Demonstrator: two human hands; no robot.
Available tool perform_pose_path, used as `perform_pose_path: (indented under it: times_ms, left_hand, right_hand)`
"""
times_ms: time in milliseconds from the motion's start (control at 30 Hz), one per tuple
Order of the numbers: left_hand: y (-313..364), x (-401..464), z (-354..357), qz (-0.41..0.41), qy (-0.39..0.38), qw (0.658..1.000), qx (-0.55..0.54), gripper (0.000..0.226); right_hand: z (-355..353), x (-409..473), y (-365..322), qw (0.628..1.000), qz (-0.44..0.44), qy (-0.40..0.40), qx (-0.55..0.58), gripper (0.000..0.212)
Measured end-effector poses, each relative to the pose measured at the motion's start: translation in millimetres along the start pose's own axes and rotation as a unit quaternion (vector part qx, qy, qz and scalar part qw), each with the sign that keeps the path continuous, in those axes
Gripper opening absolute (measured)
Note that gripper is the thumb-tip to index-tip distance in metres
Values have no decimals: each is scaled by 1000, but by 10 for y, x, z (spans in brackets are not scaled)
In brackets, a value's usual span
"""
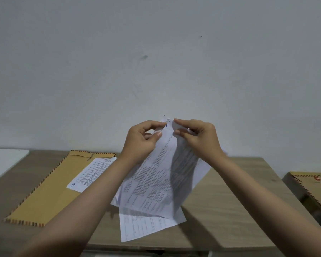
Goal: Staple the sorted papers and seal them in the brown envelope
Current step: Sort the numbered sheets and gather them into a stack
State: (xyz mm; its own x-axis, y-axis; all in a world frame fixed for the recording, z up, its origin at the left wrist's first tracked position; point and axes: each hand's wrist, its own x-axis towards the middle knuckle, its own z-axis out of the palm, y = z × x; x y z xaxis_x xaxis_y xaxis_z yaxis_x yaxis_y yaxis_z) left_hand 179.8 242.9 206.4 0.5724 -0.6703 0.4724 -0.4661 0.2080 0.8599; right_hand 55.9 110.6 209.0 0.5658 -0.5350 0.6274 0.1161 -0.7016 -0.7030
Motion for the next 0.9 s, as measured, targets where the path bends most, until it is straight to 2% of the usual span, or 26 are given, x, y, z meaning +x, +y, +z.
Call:
perform_pose_path:
  times_ms: [100, 200, 367, 467, 600, 700, 800, 900]
  left_hand:
    - [86, -12, -267, -9, 18, 1000, 16, 35]
    - [45, -55, -552, -52, 31, 998, 37, 33]
    - [-344, -389, -1116, -146, 37, 983, 103, 36]
    - [-587, -665, -1432, -197, 29, 970, 142, 35]
    - [-813, -948, -1708, -257, 4, 954, 155, 23]
    - [-1047, -1046, -1855, -292, 3, 947, 132, 26]
    - [-1247, -1103, -1935, -301, -6, 949, 99, 27]
    - [-1431, -1117, -1964, -298, -10, 950, 89, 27]
  right_hand:
    - [186, 102, -140, 997, 37, -43, 44, 29]
    - [485, 159, -173, 989, 74, -98, 80, 25]
    - [1126, 63, 219, 971, 163, -145, 100, 17]
    - [1583, -59, 646, 962, 201, -184, 17, 19]
    - [2130, -217, 1127, 932, 230, -264, -91, 34]
    - [2423, -255, 1314, 900, 193, -345, -183, 50]
    - [2622, -218, 1410, 846, 129, -422, -299, 65]
    - [2739, -175, 1535, 821, 151, -450, -319, 74]
